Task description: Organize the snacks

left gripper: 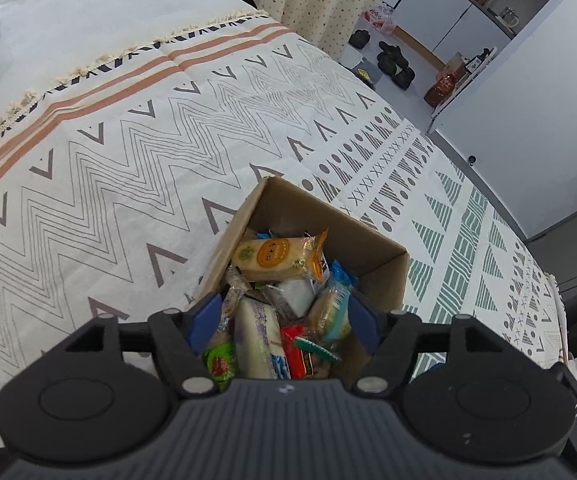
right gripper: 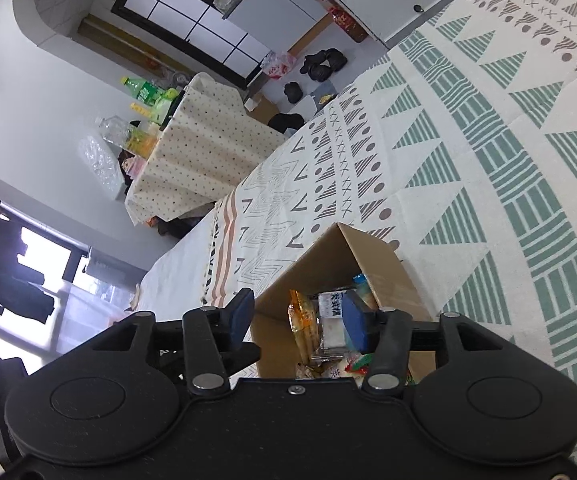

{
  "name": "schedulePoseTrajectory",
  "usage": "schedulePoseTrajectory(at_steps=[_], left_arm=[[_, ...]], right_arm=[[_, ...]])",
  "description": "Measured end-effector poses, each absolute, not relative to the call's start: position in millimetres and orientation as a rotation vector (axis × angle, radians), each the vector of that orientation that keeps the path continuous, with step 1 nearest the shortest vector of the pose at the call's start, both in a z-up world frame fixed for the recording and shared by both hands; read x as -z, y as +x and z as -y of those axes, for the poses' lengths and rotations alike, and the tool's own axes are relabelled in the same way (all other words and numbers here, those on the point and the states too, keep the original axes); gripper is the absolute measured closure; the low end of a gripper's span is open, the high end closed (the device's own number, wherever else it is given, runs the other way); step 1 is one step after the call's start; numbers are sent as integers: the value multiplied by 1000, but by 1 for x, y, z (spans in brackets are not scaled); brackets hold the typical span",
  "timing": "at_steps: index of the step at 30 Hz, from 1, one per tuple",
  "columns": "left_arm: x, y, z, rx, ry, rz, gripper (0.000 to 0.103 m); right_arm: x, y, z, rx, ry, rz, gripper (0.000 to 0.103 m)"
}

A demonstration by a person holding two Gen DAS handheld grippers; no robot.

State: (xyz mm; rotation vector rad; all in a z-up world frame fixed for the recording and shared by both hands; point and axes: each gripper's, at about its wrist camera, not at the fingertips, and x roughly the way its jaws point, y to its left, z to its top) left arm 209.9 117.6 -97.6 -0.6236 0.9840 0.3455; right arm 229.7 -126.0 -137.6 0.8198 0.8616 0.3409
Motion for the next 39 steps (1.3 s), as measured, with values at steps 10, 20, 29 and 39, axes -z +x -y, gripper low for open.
schedulePoseTrajectory(at_steps=[10,20,29,39], left_arm=[[79,191,-99,-338,-579,-961,15],[62,169,-81,-288,-533,-985,4],[51,143,-74,-254,-493,-964,0],[39,116,-74,-214,-465,-943,0]], right_arm=[[127,211,152,-273,832,-827,32],[112,176,181,-190,815,-735,18],[104,151,197,-170,818,-693,5],[85,122,205,-169,796,-649,0]])
